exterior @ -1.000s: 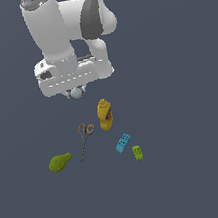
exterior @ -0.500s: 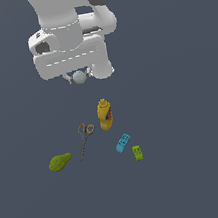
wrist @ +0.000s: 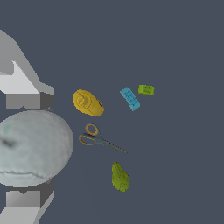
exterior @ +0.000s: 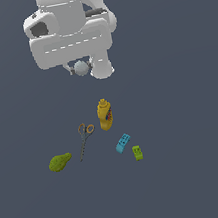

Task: Pick up a designated object from a clutter of objects.

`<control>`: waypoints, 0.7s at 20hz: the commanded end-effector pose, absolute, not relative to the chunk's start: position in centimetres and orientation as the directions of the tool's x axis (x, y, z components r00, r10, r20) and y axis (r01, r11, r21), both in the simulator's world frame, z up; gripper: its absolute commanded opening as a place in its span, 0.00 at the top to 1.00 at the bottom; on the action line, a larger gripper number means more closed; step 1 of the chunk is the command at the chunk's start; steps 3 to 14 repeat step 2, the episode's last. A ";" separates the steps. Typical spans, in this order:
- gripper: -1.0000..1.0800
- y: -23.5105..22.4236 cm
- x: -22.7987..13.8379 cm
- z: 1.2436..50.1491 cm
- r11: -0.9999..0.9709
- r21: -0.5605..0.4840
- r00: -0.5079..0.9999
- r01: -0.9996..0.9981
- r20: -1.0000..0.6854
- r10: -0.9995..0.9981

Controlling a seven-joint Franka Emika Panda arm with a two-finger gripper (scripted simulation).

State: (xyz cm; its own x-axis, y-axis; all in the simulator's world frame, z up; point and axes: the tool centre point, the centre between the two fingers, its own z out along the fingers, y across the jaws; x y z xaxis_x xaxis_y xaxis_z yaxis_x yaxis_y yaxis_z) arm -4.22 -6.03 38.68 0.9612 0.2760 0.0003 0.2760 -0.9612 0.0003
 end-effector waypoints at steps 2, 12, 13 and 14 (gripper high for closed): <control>1.00 -5.9 -4.1 39.0 -0.961 0.000 0.961 0.276 0.000 0.276; 1.00 -5.9 -4.1 39.0 -0.961 0.000 0.961 0.276 0.000 0.276; 1.00 -5.9 -4.1 39.0 -0.961 0.000 0.961 0.276 0.000 0.276; 1.00 -5.9 -4.1 39.0 -0.961 0.000 0.961 0.276 0.000 0.276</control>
